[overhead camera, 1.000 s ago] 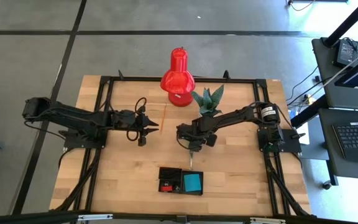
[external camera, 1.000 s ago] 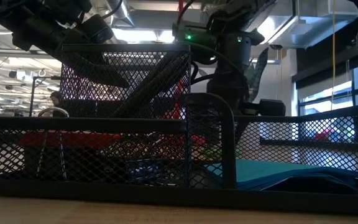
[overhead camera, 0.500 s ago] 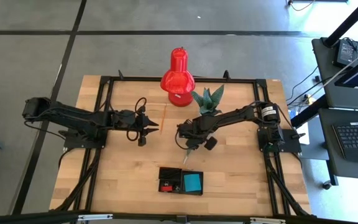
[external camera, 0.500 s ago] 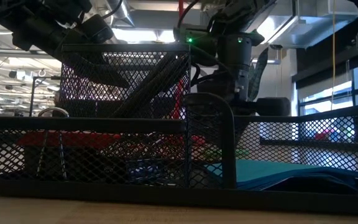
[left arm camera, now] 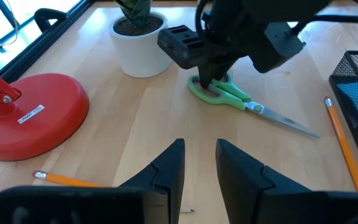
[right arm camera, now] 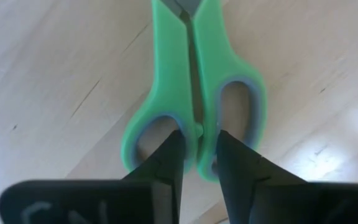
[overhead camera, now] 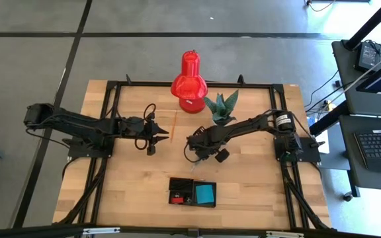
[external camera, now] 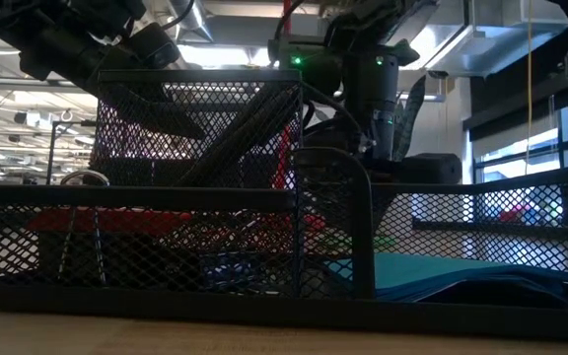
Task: Pick and place office supplies into organizer
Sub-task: Put the green scissors into the desk organizer
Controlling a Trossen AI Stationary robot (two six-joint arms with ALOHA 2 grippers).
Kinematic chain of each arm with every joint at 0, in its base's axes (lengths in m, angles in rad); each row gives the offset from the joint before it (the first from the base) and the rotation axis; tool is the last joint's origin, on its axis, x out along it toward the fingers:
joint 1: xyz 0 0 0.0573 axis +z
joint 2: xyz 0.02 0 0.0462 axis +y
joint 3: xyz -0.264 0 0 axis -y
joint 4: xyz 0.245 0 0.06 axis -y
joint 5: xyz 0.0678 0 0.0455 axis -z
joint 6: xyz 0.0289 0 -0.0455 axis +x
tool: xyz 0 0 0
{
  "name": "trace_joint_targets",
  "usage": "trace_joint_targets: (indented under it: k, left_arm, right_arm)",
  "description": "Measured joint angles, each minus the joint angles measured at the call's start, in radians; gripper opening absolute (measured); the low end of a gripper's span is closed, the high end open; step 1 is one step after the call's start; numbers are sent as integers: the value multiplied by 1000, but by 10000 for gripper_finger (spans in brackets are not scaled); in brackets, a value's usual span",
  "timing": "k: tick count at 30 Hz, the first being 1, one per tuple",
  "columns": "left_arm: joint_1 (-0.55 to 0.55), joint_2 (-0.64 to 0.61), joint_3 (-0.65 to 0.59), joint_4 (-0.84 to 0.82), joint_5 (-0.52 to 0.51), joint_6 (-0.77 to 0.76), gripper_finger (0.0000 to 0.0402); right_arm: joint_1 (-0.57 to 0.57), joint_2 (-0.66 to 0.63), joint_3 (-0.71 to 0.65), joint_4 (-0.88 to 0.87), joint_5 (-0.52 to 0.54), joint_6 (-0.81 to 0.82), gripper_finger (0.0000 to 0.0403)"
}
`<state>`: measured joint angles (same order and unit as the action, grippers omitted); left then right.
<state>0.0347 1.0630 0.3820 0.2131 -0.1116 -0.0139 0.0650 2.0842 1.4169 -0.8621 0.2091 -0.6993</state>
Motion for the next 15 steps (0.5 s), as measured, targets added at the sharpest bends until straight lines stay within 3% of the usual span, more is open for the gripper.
trace_joint_targets:
  k: [5,11,15]
  left_arm:
    - [0,0,0,0,0,-40,86]
    - [0,0,0,13,-6,-253,86]
    - [0,0,0,14,-6,-337,86]
  right_arm:
    - [24,8,45,-24,98,32,71]
    - [58,5,67,-55,241,36,29]
    - [67,5,72,-57,246,27,6]
